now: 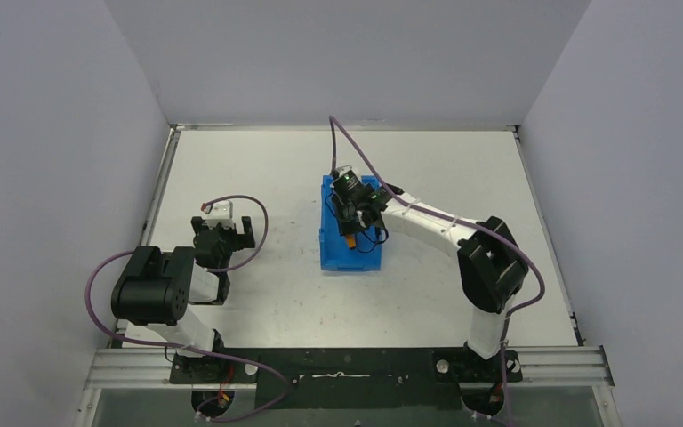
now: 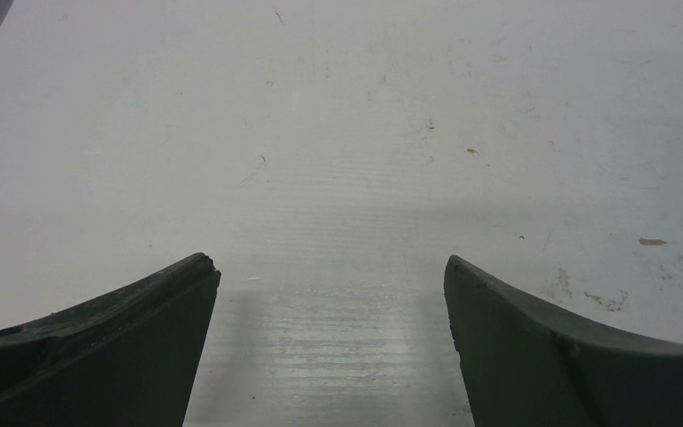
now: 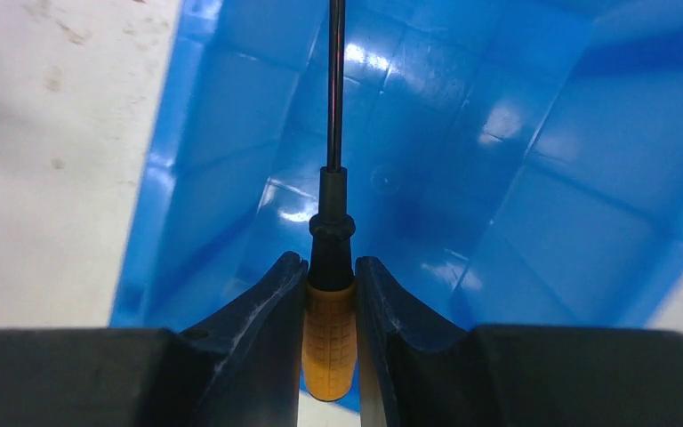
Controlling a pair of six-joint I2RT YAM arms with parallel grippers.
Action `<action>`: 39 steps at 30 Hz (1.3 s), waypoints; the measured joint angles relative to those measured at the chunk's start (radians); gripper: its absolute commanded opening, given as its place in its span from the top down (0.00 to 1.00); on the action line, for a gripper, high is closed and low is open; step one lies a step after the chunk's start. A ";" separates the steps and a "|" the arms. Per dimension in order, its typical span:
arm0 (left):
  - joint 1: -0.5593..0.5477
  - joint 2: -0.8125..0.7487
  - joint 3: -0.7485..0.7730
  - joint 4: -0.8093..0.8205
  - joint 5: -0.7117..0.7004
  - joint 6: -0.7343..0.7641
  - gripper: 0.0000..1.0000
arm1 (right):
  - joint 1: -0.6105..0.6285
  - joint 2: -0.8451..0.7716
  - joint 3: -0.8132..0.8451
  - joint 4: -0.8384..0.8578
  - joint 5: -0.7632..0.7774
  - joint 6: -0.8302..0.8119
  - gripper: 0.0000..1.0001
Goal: Put the screwdriver in the bin
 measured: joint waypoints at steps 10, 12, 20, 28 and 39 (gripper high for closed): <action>0.000 0.000 0.000 0.000 0.000 0.000 0.03 | -0.001 0.132 -0.021 0.017 -0.006 -0.002 0.72; 0.000 0.000 0.000 0.000 0.000 0.000 0.03 | -0.001 0.132 -0.021 0.027 -0.007 -0.002 0.61; 0.000 0.000 0.000 0.000 0.000 0.000 0.03 | -0.006 0.132 0.013 0.006 0.005 -0.019 0.49; 0.000 0.000 0.000 0.000 0.000 0.000 0.03 | -0.018 0.046 0.063 -0.014 0.039 -0.054 0.14; 0.000 0.000 0.000 0.000 0.000 0.000 0.03 | -0.290 -0.446 -0.259 0.249 0.064 -0.111 0.00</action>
